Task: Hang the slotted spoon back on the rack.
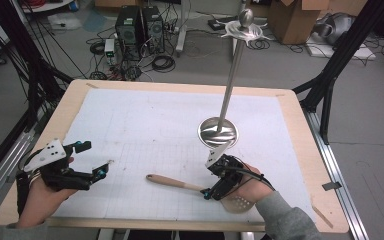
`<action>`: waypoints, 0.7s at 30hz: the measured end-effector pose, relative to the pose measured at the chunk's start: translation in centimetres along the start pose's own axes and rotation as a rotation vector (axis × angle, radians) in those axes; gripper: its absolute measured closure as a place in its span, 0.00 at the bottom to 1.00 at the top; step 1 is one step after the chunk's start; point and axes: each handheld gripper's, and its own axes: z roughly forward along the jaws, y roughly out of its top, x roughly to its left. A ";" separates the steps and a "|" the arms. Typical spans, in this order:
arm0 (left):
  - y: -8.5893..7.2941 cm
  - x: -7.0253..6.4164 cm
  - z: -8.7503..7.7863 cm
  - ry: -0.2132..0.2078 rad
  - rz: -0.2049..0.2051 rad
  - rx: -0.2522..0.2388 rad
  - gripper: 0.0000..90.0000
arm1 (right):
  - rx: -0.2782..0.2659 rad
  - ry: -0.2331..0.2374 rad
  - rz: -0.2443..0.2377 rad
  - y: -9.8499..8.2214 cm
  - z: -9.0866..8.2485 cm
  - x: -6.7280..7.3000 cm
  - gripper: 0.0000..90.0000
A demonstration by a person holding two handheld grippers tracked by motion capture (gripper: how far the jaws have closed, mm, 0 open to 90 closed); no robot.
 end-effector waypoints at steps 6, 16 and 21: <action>-0.1 0.0 0.1 -0.001 -0.001 0.002 0.02 | 0.037 0.000 0.009 0.0 0.3 0.0 0.16; -0.1 0.0 0.1 -0.002 -0.002 0.004 0.02 | 0.132 0.006 0.018 0.0 1.1 -0.1 0.25; -0.2 0.0 0.2 -0.003 -0.003 0.006 0.02 | 0.176 -0.007 -0.007 -0.1 1.3 0.2 0.36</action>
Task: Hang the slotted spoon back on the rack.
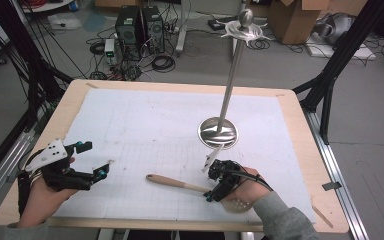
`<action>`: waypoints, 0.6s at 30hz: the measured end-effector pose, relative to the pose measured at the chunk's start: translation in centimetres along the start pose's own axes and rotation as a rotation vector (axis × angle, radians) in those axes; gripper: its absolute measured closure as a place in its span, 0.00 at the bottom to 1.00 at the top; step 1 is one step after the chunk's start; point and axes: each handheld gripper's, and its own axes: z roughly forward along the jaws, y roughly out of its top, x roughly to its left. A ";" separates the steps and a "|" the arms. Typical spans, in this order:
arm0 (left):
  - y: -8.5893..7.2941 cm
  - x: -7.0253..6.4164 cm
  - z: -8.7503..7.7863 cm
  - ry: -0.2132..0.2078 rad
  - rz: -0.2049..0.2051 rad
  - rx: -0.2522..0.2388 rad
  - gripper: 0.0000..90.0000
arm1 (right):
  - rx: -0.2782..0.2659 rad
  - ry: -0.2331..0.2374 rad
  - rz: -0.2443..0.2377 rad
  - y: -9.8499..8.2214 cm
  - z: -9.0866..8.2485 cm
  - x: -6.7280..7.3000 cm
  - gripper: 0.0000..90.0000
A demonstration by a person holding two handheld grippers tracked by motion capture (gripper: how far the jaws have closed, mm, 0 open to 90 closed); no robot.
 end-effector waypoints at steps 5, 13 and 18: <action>0.0 0.0 0.0 0.000 -0.002 0.003 0.02 | 0.043 -0.005 -0.018 -0.1 0.1 0.3 0.50; 0.0 0.0 0.0 0.002 0.001 0.003 0.02 | 0.063 -0.038 -0.040 -0.3 0.2 0.6 0.65; 0.0 0.0 0.1 -0.002 0.002 0.005 0.02 | 0.052 -0.034 -0.041 -0.4 0.2 0.9 0.72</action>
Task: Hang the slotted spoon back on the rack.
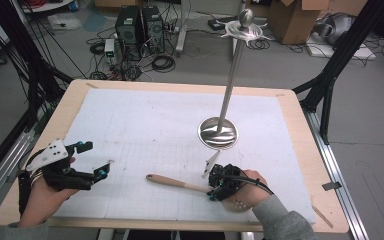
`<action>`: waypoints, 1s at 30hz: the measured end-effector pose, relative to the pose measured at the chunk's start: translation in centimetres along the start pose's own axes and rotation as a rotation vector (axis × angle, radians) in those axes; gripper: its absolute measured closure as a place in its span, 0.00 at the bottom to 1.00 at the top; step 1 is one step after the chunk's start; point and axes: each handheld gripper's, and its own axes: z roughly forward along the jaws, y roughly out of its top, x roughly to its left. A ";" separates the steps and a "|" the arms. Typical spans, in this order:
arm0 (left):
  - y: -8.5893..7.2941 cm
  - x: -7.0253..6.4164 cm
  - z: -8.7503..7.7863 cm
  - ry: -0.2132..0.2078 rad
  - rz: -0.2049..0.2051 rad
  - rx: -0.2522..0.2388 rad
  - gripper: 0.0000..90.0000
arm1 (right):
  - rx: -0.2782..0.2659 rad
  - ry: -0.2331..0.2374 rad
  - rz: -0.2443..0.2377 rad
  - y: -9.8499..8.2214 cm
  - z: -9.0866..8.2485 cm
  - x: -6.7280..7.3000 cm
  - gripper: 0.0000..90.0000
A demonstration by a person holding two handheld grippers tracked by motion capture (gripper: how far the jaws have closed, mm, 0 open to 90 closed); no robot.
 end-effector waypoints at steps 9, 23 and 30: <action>0.0 -0.1 0.1 0.000 -0.001 0.002 0.02 | -0.016 0.005 -0.010 -0.2 0.0 0.4 0.85; 0.1 0.0 0.1 0.000 -0.001 0.000 0.02 | -0.064 0.020 0.014 -1.1 -0.3 0.1 0.86; 0.0 0.0 0.2 0.000 -0.002 0.001 0.02 | -0.099 0.017 0.029 -2.1 -0.9 -0.1 0.86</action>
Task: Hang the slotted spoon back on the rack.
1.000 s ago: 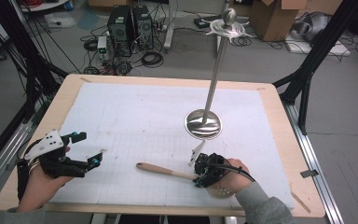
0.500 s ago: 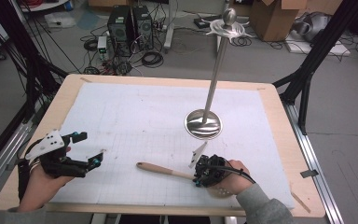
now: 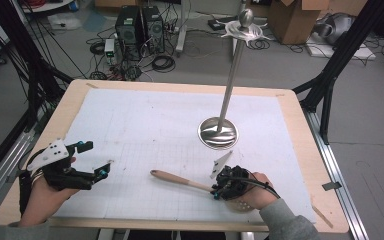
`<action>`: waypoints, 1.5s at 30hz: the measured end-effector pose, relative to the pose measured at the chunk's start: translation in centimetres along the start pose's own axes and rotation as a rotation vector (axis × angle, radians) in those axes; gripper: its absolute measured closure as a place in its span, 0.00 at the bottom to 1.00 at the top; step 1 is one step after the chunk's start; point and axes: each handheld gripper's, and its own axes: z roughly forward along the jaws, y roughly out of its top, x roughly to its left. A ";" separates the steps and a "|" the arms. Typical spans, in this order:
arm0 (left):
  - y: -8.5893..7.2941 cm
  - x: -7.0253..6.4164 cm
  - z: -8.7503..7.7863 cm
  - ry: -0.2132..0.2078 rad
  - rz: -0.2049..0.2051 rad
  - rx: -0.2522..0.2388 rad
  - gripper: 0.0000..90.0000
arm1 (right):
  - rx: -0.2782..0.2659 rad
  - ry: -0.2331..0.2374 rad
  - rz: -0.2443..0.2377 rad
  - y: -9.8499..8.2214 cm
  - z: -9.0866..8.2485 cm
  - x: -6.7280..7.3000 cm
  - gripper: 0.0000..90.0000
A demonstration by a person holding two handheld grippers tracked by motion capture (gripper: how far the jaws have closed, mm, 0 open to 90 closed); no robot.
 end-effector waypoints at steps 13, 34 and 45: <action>0.0 0.0 0.1 -0.004 -0.006 -0.012 0.02 | -0.112 -0.017 0.050 -1.9 -2.4 -1.1 0.86; 0.0 0.0 0.1 -0.004 -0.003 -0.010 0.02 | -0.303 -0.067 0.144 -5.3 -7.3 -3.5 0.86; 0.0 -0.1 0.2 -0.006 -0.005 -0.009 0.02 | -0.381 -0.093 0.179 -7.3 -9.7 -4.3 0.86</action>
